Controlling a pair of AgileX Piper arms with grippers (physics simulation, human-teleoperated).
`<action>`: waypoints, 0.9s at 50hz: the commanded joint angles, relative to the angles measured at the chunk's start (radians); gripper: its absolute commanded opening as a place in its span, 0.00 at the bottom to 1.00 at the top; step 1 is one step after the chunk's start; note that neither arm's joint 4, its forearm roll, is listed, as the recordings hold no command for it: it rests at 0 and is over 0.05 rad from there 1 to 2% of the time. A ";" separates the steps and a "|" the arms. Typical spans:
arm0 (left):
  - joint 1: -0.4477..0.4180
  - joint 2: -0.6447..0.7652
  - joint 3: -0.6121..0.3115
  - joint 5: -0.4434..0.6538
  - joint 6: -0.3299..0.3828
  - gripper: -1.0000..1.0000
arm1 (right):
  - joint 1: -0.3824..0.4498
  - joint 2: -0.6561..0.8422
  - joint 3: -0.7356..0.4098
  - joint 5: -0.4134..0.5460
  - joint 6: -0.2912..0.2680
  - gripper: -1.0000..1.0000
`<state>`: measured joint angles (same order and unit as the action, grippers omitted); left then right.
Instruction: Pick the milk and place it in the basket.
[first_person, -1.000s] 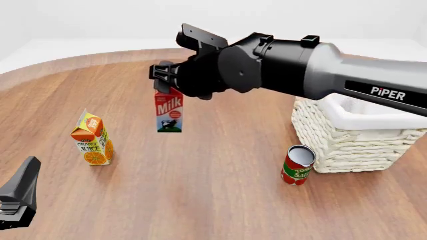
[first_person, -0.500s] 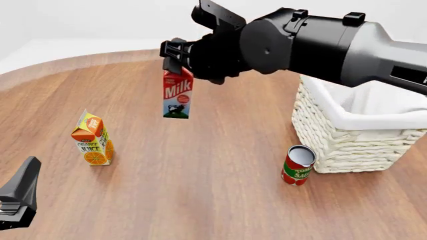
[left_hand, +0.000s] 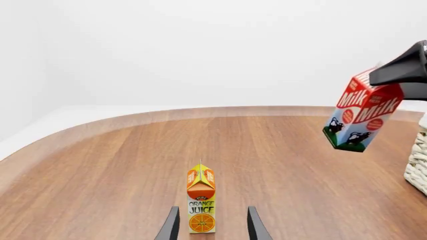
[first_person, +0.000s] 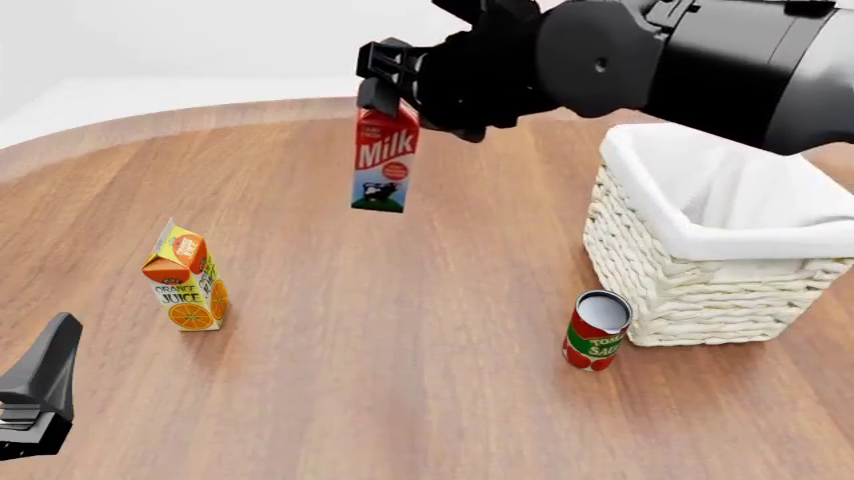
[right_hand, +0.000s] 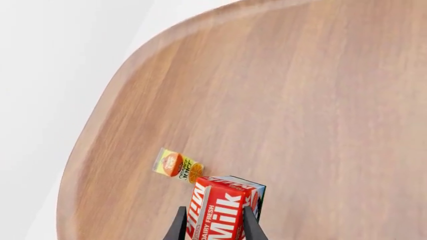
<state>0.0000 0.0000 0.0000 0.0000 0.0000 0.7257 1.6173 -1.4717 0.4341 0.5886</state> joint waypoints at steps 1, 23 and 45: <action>0.000 0.000 0.000 0.000 0.000 1.00 | -0.030 -0.056 -0.006 0.005 0.000 0.00; 0.000 0.000 0.000 0.000 0.000 1.00 | -0.108 -0.148 0.020 0.038 -0.026 0.00; 0.000 0.000 0.000 0.000 0.000 1.00 | -0.185 -0.218 0.043 0.055 -0.032 0.00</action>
<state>0.0000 0.0000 0.0000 0.0000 0.0000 0.5759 1.4447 -1.4227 0.4882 0.5500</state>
